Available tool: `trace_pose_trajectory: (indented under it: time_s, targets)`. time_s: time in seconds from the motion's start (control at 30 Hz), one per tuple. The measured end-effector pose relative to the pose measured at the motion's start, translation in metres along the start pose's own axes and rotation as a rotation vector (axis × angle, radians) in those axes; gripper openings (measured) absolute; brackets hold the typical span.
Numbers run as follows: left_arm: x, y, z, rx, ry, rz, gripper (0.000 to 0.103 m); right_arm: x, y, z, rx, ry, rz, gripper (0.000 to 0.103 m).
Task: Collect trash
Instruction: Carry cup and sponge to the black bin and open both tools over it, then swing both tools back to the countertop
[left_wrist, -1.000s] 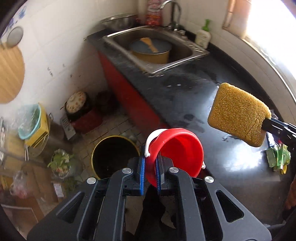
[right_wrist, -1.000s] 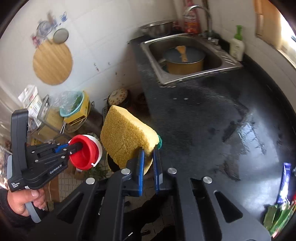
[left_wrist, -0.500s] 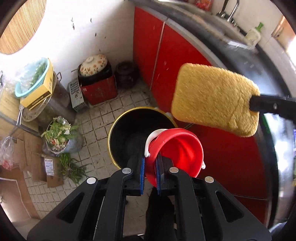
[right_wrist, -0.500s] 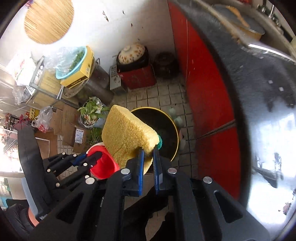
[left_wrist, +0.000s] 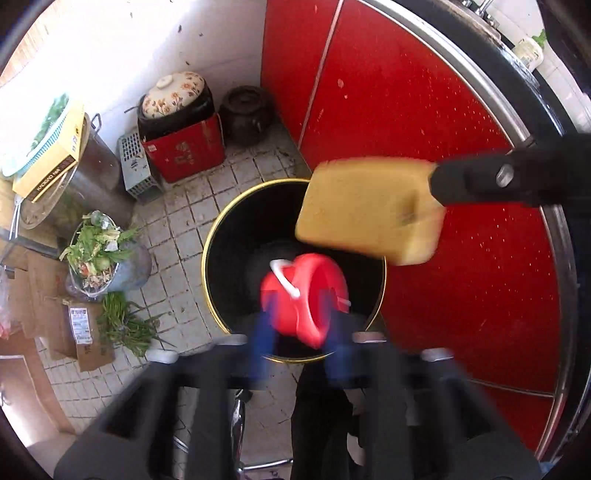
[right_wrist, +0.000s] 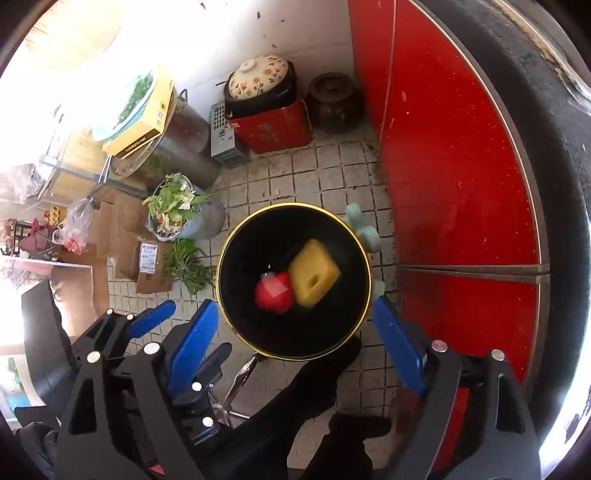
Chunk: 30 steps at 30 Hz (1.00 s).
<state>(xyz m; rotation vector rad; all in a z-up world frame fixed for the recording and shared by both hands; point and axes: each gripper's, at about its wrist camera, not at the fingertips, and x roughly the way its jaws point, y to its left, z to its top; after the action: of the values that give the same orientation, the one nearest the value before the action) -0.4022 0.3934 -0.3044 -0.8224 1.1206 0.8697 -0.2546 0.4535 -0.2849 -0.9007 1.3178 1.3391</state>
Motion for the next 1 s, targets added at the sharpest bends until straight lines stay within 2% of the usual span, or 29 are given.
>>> trace_pose_trajectory:
  time_s: [0.03,0.07,0.33,0.47,0.53,0.6,0.73,0.83,1.0]
  targets:
    - [-0.003,0.000,-0.002,0.005,-0.027,0.009,0.070,-0.001,0.000,0.001,-0.002,-0.005,0.004,0.083]
    - [-0.006,-0.001,-0.002,0.012,-0.049,0.010,0.070,-0.003,0.000,0.000,-0.002,-0.005,0.009,0.083]
    - [-0.017,-0.002,-0.002,0.012,-0.058,0.010,0.070,-0.039,0.002,-0.007,0.002,-0.058,0.036,0.083]
    - [-0.029,-0.005,-0.001,0.029,-0.072,0.021,0.071,-0.081,-0.007,-0.021,0.023,-0.124,0.057,0.084]
    - [-0.044,-0.011,0.003,0.047,-0.094,0.025,0.078,-0.110,-0.017,-0.032,0.040,-0.169,0.060,0.088]
    - [-0.062,-0.019,0.008,0.066,-0.126,0.041,0.091,-0.146,-0.033,-0.048,0.075,-0.240,0.053,0.090]
    - [-0.100,-0.051,0.026,0.119,-0.172,0.020,0.094,-0.220,-0.074,-0.096,0.154,-0.376,-0.040,0.093]
    - [-0.126,-0.087,0.040,0.183,-0.209,-0.039,0.095,-0.276,-0.115,-0.154,0.257,-0.470,-0.161,0.093]
    - [-0.165,-0.196,0.053,0.374,-0.262,-0.121,0.096,-0.339,-0.184,-0.268,0.504,-0.570,-0.324,0.093]
